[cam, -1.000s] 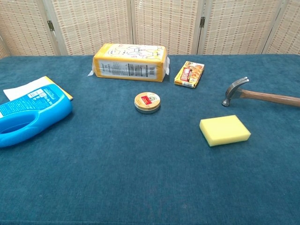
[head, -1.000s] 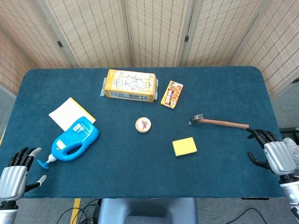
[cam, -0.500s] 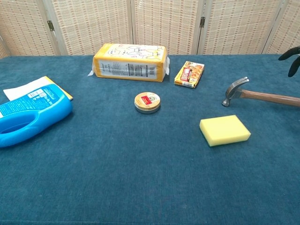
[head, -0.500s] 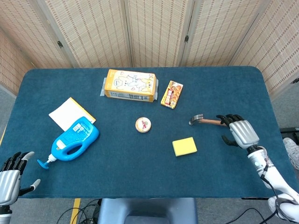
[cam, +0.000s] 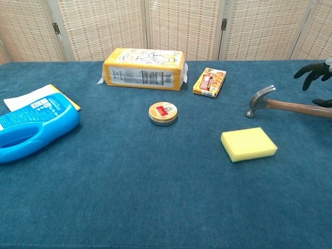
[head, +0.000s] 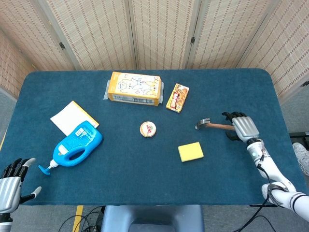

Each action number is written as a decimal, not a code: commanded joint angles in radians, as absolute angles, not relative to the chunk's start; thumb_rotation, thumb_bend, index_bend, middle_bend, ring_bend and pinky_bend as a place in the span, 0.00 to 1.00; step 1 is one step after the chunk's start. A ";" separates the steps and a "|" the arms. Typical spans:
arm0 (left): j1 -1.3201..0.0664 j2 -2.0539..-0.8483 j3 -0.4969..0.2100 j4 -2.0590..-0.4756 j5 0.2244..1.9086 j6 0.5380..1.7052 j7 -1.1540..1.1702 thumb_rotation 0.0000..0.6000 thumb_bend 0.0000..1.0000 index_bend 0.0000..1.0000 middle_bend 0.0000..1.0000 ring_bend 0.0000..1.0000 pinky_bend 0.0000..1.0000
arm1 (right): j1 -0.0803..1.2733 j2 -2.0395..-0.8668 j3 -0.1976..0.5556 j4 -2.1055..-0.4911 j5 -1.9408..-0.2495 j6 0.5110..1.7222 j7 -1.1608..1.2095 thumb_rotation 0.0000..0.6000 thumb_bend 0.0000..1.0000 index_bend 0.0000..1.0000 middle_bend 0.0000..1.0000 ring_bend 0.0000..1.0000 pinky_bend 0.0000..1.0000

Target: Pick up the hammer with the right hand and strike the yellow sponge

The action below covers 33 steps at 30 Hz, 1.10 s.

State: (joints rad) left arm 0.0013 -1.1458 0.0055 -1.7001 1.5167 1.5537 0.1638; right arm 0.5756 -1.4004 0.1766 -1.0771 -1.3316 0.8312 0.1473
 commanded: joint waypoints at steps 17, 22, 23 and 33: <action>-0.004 -1.154 -0.006 -1.698 1.490 1.533 0.182 1.00 0.21 0.18 0.20 0.12 0.18 | 0.694 -1.568 0.174 -0.857 -1.333 0.733 0.238 1.00 0.34 0.26 0.29 0.16 0.21; -0.001 -1.154 -0.005 -1.691 1.486 1.534 0.176 1.00 0.21 0.18 0.20 0.12 0.18 | 0.702 -1.585 0.163 -0.833 -1.338 0.725 0.245 1.00 0.34 0.31 0.29 0.16 0.21; -0.001 -1.154 -0.005 -1.690 1.486 1.533 0.175 1.00 0.21 0.18 0.20 0.12 0.18 | 0.702 -1.587 0.162 -0.829 -1.337 0.722 0.245 1.00 0.34 0.31 0.30 0.16 0.21; 0.000 -1.156 -0.007 -1.678 1.484 1.534 0.168 1.00 0.21 0.18 0.20 0.12 0.18 | 0.712 -1.612 0.154 -0.801 -1.326 0.695 0.253 1.00 0.37 0.32 0.38 0.16 0.21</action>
State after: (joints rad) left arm 0.0003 -1.1561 -0.0072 -1.6783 1.4840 1.5338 0.1684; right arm 0.7118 -1.6105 0.1550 -0.8025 -1.3267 0.6968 0.2538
